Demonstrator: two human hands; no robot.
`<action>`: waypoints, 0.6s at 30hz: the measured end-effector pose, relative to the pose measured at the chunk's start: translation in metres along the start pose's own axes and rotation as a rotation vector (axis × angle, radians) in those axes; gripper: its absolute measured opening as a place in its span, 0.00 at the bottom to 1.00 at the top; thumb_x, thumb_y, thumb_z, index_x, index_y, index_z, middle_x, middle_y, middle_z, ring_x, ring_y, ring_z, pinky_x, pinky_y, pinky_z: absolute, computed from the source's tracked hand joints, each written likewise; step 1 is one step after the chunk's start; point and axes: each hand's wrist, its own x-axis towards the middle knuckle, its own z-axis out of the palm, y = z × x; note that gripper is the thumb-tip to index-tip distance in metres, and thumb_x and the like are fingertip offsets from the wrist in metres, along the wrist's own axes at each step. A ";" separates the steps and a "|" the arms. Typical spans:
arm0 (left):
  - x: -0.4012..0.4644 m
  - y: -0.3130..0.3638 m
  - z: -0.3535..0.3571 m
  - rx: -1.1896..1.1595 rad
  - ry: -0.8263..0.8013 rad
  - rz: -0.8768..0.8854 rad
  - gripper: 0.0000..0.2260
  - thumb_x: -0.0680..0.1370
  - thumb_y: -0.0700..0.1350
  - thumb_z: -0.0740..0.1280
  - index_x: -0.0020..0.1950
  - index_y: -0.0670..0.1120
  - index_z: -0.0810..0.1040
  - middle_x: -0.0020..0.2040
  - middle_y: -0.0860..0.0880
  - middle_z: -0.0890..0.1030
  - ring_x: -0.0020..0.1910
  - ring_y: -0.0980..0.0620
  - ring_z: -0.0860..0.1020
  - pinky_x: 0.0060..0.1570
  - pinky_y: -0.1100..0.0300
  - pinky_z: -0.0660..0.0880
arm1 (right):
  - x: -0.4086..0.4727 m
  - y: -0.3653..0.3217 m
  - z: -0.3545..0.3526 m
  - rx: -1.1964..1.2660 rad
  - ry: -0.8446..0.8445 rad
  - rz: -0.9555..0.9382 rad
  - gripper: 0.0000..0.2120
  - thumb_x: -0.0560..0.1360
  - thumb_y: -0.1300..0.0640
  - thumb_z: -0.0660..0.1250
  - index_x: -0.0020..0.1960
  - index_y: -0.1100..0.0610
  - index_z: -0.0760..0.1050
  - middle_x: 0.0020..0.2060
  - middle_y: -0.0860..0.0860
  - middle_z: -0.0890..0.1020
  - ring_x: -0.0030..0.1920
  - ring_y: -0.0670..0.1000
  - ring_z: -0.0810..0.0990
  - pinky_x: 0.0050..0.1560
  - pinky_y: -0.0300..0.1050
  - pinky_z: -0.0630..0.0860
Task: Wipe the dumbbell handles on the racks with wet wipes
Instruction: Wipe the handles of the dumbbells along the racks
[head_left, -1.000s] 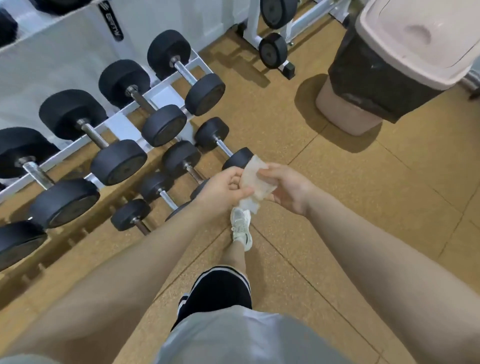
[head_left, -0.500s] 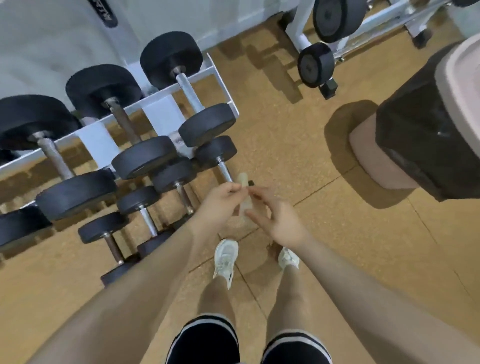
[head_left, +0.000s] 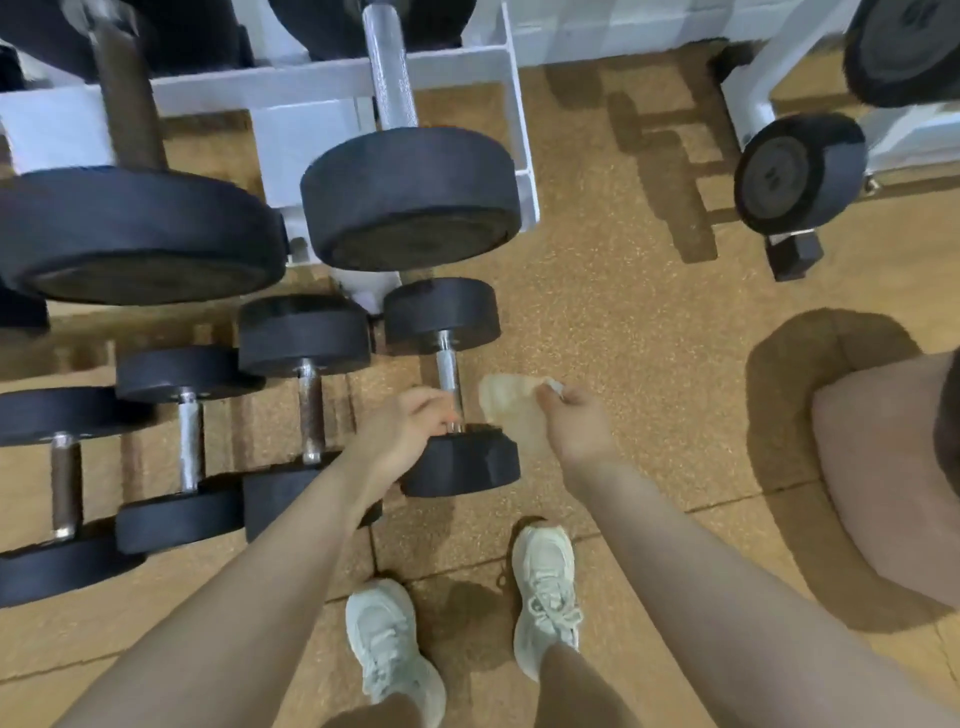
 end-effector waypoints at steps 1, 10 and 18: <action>0.017 -0.018 0.000 0.035 0.018 -0.009 0.07 0.80 0.51 0.58 0.53 0.54 0.75 0.51 0.54 0.80 0.54 0.54 0.78 0.64 0.53 0.69 | 0.022 0.011 0.004 -0.014 0.011 0.019 0.06 0.81 0.56 0.56 0.50 0.57 0.70 0.43 0.53 0.76 0.44 0.51 0.74 0.46 0.44 0.72; 0.127 -0.115 -0.008 0.451 -0.059 0.169 0.16 0.78 0.46 0.63 0.65 0.47 0.72 0.58 0.48 0.79 0.53 0.59 0.74 0.51 0.75 0.68 | 0.190 0.074 0.063 -0.310 0.135 -0.071 0.16 0.80 0.56 0.56 0.65 0.62 0.69 0.57 0.59 0.76 0.55 0.57 0.74 0.52 0.45 0.69; 0.159 -0.158 -0.011 0.383 -0.145 0.164 0.12 0.76 0.52 0.65 0.57 0.53 0.79 0.56 0.56 0.79 0.55 0.60 0.75 0.57 0.67 0.68 | 0.223 0.092 0.124 -0.137 -0.263 -0.192 0.05 0.77 0.60 0.63 0.45 0.60 0.74 0.35 0.51 0.74 0.37 0.48 0.72 0.35 0.38 0.68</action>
